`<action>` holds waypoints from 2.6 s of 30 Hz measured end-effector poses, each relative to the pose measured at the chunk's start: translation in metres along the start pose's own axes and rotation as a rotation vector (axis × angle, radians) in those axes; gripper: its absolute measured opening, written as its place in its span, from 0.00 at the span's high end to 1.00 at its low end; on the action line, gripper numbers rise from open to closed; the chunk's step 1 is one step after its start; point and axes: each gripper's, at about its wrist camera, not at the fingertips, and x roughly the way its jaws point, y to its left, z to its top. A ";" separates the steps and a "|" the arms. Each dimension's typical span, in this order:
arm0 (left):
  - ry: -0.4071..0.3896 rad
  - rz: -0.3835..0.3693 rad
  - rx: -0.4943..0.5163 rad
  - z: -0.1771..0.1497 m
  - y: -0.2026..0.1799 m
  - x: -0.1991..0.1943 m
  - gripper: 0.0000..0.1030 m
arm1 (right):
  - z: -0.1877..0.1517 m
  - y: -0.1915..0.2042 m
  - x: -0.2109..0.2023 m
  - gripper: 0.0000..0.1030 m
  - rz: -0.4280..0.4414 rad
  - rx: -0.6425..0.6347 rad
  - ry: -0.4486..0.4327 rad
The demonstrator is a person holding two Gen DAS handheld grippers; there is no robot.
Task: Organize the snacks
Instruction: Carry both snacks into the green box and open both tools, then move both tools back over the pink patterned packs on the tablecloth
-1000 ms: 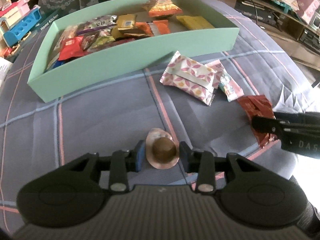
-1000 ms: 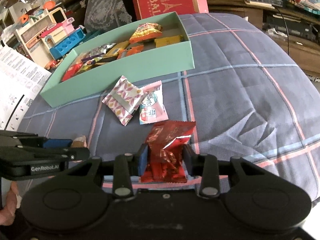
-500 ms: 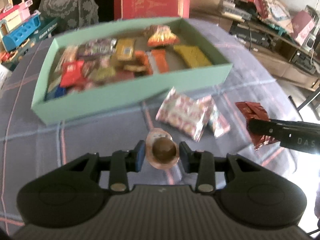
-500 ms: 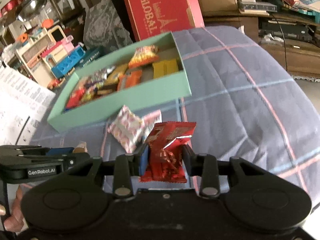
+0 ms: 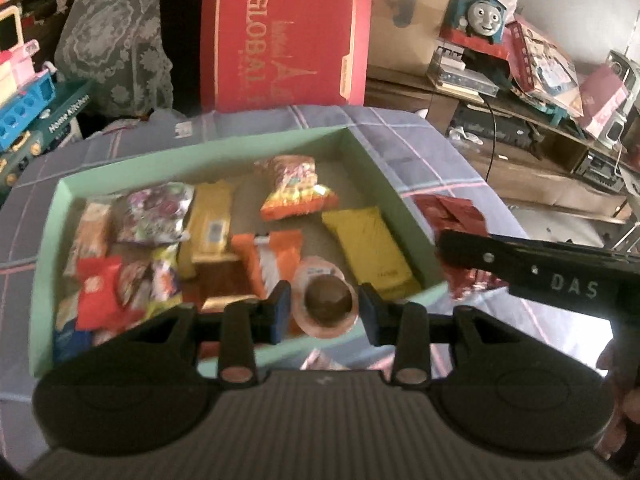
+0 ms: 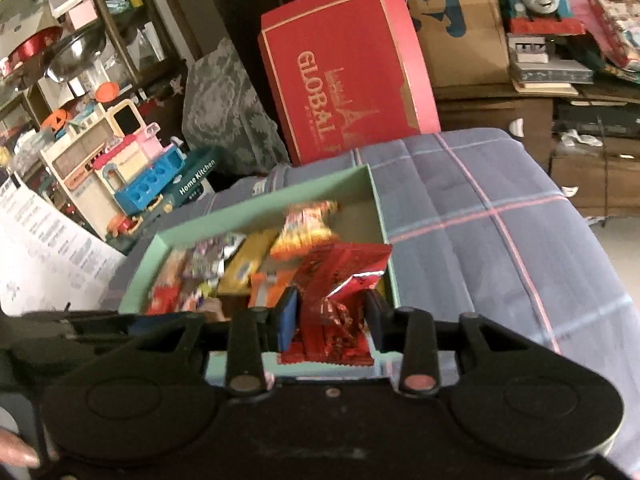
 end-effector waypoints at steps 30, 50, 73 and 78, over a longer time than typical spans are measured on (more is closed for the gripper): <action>0.070 0.022 -0.082 0.016 0.009 0.077 0.02 | 0.045 -0.017 0.088 0.00 -0.006 0.000 -0.019; 0.078 0.041 -0.091 -0.033 0.006 0.022 0.00 | 0.004 -0.013 0.019 0.00 -0.030 0.015 0.010; 0.212 0.091 -0.034 -0.098 0.002 0.036 0.00 | -0.085 -0.041 0.016 0.00 0.000 0.199 0.192; 0.223 0.106 -0.004 -0.103 -0.005 0.045 0.00 | -0.090 -0.040 0.020 0.00 0.000 0.202 0.205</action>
